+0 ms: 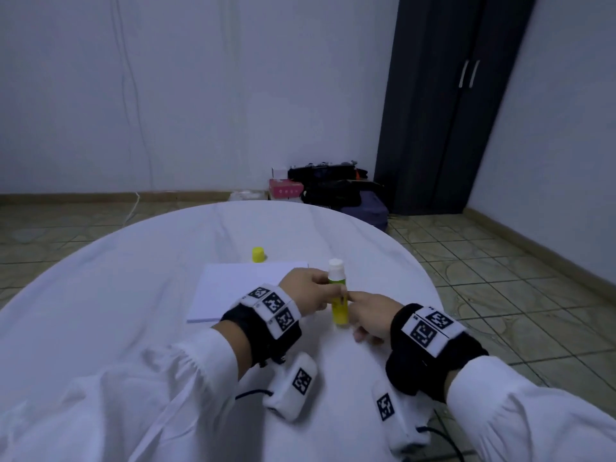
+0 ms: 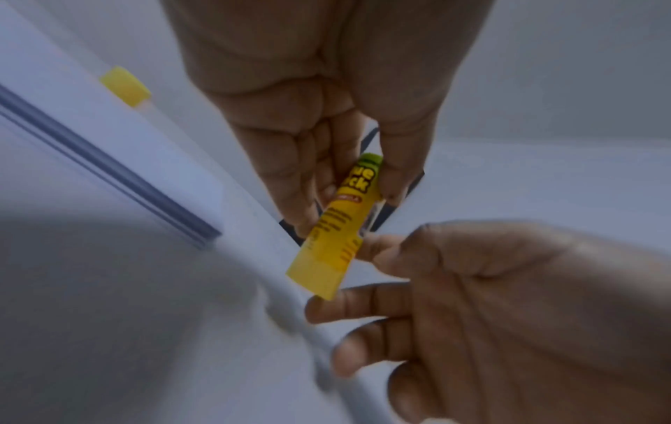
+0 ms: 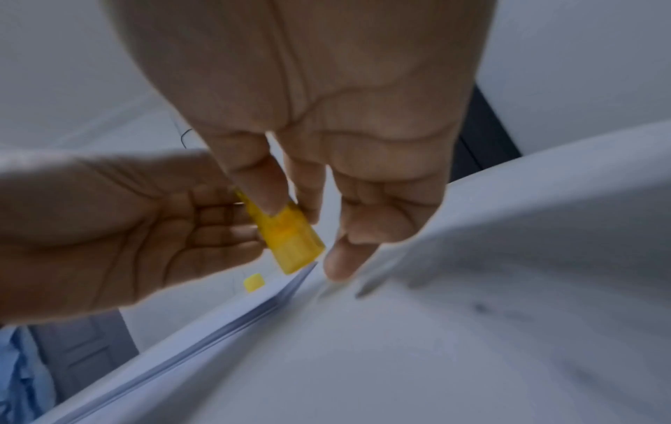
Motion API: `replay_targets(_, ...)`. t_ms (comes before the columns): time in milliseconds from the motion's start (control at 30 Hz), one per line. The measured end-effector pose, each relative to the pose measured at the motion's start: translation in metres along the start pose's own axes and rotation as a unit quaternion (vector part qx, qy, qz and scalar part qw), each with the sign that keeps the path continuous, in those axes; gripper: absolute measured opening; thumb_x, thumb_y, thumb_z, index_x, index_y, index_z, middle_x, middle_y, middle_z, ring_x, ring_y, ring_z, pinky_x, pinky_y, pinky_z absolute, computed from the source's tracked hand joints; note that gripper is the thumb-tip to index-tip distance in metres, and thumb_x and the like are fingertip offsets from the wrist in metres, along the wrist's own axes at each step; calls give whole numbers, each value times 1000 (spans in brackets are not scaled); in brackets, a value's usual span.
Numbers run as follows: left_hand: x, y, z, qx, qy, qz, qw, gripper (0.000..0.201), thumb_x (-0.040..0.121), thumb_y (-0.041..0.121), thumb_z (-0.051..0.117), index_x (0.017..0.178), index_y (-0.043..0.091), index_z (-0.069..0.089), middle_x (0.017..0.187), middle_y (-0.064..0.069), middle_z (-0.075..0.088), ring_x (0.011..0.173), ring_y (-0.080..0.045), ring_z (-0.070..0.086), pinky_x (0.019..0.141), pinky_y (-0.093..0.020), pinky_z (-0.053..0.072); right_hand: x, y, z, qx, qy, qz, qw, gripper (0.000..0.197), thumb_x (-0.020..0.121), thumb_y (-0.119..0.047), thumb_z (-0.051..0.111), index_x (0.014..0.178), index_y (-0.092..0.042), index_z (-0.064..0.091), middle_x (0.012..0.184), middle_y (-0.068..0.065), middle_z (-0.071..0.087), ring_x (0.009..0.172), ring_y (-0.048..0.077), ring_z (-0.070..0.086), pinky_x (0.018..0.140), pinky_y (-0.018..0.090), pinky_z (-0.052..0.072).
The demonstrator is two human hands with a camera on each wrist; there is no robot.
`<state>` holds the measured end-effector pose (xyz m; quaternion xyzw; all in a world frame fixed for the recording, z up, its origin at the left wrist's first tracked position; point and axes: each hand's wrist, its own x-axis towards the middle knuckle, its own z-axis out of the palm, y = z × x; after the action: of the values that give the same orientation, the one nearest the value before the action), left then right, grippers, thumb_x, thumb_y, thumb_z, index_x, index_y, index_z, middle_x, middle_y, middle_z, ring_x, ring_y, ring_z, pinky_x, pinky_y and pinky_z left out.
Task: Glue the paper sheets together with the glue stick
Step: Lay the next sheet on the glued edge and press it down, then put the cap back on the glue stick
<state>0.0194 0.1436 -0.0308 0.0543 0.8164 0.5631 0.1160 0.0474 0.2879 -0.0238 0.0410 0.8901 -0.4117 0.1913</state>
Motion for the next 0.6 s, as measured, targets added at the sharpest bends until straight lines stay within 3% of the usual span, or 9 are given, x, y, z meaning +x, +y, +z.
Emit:
replay_targets(67,-7,-5,-18,-134,17,-7,991,11,88,11,66,77,13,64,74,-8,61,67,-18,55,70,-29,48,7,-5,10,135,-5,12,991,35,84,-34,48,103,-8,62,81,10,58,63,25,50,53,27,31)
replay_targets(133,-17,-9,-37,-241,27,2,970,7,90,6,62,87,11,66,83,-7,69,77,-18,65,78,-24,54,14,-11,22,242,-30,18,970,35,93,-40,45,91,-8,60,78,11,62,56,22,54,47,25,28)
replay_targets(233,-29,-12,-63,-355,44,36,933,11,88,-1,59,93,6,67,87,-7,72,80,-16,70,79,-22,57,16,-28,39,346,-100,0,933,47,97,-49,38,94,-7,59,74,10,68,53,17,62,45,22,33)
replay_targets(300,-35,-15,-77,-409,59,56,909,12,80,0,62,92,3,67,93,-10,72,82,-17,70,80,-23,57,17,-41,48,413,-133,-14,901,45,95,-48,42,93,-6,58,69,9,69,51,17,62,44,21,36)
replay_targets(367,-40,-19,-88,-449,68,69,888,23,73,7,64,95,0,66,109,-19,68,98,-24,68,83,-25,57,17,-54,57,462,-158,-27,872,41,94,-46,45,88,-7,55,67,9,67,48,17,61,43,19,36)
replay_targets(467,-44,-26,-100,-478,83,73,872,26,82,8,60,105,-5,61,124,-27,59,120,-34,57,91,-30,53,16,-69,71,495,-149,-62,854,25,96,-32,47,90,-8,52,63,8,64,46,14,58,41,18,34)
replay_targets(533,-45,-29,-105,-487,93,75,865,18,87,8,56,99,-3,62,112,-24,66,110,-29,64,90,-29,54,21,-75,82,477,-102,-107,866,5,95,-13,51,95,-10,47,64,8,64,48,14,58,40,20,33)
replay_targets(600,-48,-31,-109,-493,103,77,860,13,92,7,52,92,-1,62,89,-12,73,86,-18,71,81,-25,57,25,-77,92,414,-40,-148,897,17,91,0,55,95,-12,44,69,8,64,53,14,58,42,21,32)
